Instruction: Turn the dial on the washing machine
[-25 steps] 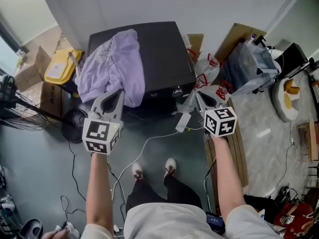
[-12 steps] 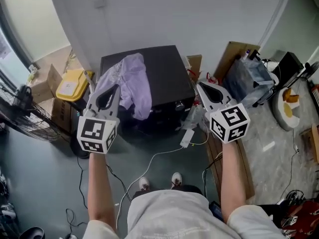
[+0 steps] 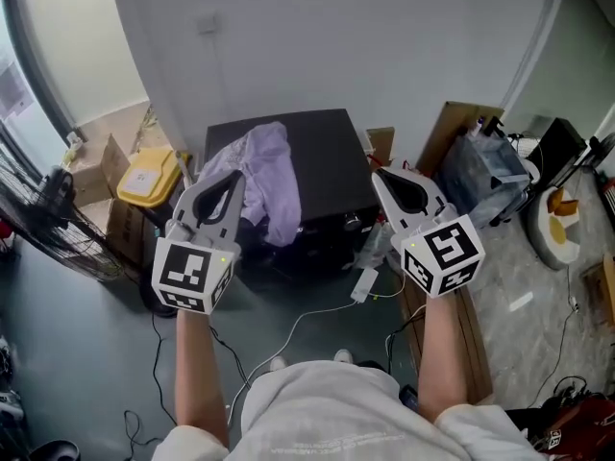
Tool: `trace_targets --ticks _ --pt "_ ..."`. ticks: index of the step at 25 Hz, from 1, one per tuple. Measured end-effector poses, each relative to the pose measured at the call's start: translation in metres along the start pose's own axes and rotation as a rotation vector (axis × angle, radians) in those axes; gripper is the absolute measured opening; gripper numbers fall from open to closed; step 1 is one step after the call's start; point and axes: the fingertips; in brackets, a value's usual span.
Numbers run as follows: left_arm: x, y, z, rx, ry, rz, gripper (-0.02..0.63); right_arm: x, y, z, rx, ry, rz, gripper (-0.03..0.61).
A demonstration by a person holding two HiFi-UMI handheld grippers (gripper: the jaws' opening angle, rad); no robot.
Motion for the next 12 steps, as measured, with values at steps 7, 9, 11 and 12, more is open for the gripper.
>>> trace_targets --ticks 7,9,11,12 --pt "0.009 0.006 0.002 -0.019 0.014 0.011 0.014 0.004 -0.004 0.001 0.011 0.001 -0.034 0.012" --pt "0.008 0.007 0.002 -0.025 0.015 0.009 0.014 0.001 -0.004 0.0 0.011 -0.001 -0.032 0.012" --pt "0.008 0.008 0.004 -0.03 0.016 0.005 0.014 -0.001 -0.001 -0.001 0.005 -0.004 -0.026 0.012" --pt "0.008 0.009 0.005 -0.032 0.016 0.004 0.014 -0.003 0.001 -0.001 0.0 -0.006 -0.023 0.012"
Point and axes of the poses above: the fingertips, and each gripper's own axes: z forward along the fingers, y to its right, x out of its top, and after that the axes turned 2 degrees about x, right-handed
